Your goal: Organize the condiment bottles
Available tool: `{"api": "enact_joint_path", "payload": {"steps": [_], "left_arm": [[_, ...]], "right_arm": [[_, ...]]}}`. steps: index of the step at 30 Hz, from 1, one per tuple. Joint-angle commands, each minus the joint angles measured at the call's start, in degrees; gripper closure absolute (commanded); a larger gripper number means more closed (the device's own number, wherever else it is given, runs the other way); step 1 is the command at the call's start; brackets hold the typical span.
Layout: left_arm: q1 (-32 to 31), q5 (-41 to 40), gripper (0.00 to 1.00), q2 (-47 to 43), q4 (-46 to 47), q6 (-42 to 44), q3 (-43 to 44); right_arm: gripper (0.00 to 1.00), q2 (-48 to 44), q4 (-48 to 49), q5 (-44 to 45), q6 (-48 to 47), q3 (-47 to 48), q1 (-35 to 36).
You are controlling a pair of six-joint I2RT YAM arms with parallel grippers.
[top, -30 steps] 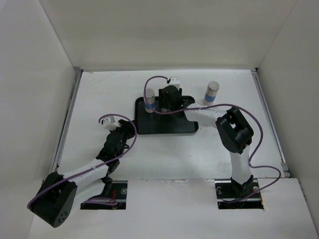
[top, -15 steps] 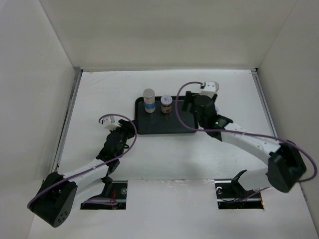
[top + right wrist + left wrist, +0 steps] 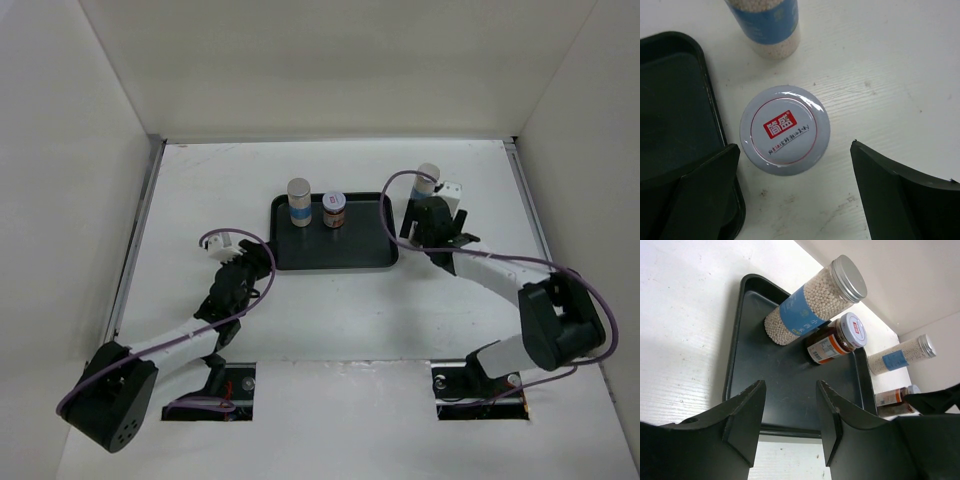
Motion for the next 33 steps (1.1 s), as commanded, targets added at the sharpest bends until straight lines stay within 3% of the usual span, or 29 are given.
{"api": "enact_joint_path", "payload": {"steps": [1,7,10,16,33], "left_arm": [[0.54,0.47,0.57,0.79,3.58,-0.81,0.05],[0.63,0.38,0.56,0.88,3.84,-0.81,-0.21],[0.63,0.56,0.56,1.76,4.11,-1.07,0.05],[0.72,1.26,0.56,4.13,6.21,-1.6,-0.04],[1.86,2.23,0.55,2.91,5.69,-1.86,-0.48]], "right_arm": [[0.01,4.0,4.06,-3.78,0.67,4.52,-1.51],[0.37,7.36,11.79,-3.26,0.14,3.56,-2.92],[0.46,3.16,12.33,-0.63,-1.44,2.95,-2.14],[0.46,-1.17,9.43,0.71,-4.87,8.47,3.66],[0.43,24.66,13.21,-6.42,-4.17,27.81,7.1]]}}
